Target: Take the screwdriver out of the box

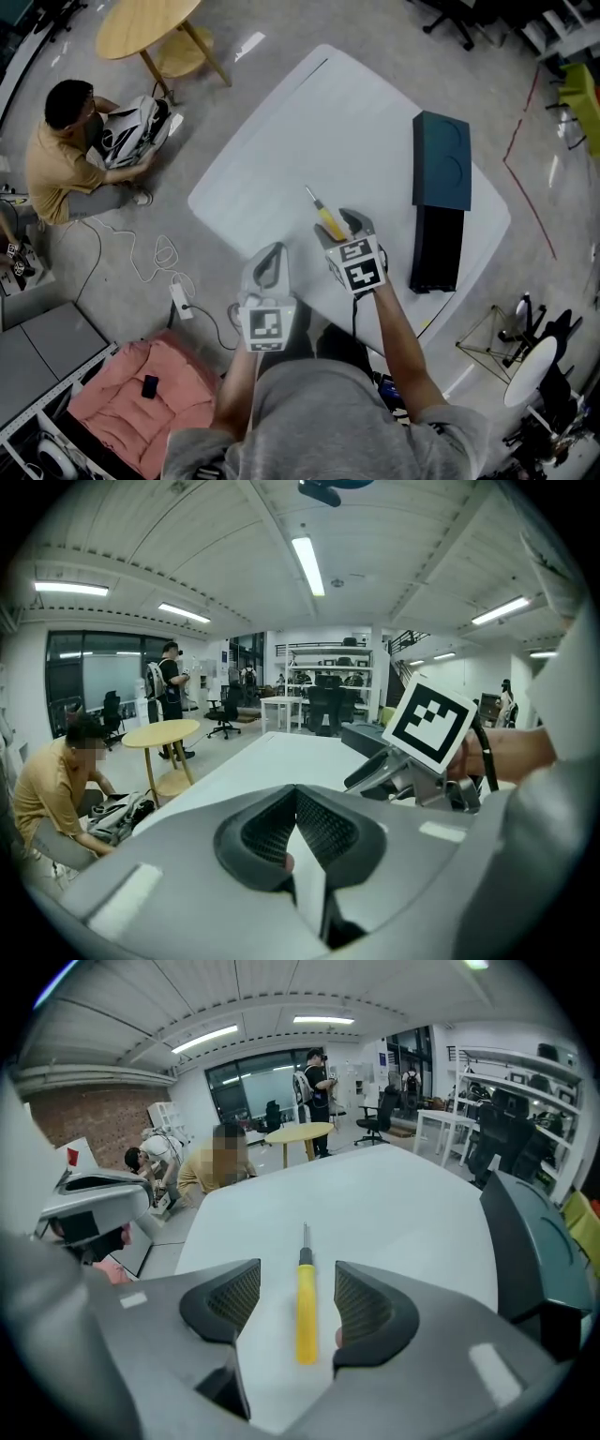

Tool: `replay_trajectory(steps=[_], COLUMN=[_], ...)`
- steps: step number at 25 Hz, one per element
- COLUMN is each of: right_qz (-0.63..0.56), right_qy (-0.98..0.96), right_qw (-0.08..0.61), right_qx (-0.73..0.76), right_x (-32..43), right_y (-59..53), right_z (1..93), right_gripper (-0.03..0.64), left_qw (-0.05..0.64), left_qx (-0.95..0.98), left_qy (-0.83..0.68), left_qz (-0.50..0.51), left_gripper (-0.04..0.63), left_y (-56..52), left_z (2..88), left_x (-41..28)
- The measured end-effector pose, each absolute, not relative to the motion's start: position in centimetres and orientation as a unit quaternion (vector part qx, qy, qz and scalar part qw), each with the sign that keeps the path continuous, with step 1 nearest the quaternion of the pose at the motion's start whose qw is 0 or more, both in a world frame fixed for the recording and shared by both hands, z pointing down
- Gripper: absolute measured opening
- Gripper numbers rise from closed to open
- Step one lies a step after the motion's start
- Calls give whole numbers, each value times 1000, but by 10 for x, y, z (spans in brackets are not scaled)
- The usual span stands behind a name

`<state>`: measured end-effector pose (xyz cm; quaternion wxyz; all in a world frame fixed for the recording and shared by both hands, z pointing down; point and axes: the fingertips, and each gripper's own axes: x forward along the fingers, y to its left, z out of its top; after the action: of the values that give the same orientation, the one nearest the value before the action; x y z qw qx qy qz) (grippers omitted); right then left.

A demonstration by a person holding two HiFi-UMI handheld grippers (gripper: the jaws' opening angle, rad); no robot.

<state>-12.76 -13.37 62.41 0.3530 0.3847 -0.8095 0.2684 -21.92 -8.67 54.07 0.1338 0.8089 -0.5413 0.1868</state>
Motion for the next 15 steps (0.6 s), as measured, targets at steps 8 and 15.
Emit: replay_trajectory(steps=[8, 15], right_qz=[234, 202], right_qy=[-814, -811], right_qw=[317, 276], right_qx=[427, 475], right_x=[-108, -80], right_y=[-132, -117], right_z=[576, 517], right_gripper=[178, 132], left_qw=[104, 73], left_qx=[824, 843], left_qy=[-531, -512], left_qz=[169, 150], left_gripper=[12, 12], left_y=[-92, -90], left_z=[506, 464], left_x=[-207, -186])
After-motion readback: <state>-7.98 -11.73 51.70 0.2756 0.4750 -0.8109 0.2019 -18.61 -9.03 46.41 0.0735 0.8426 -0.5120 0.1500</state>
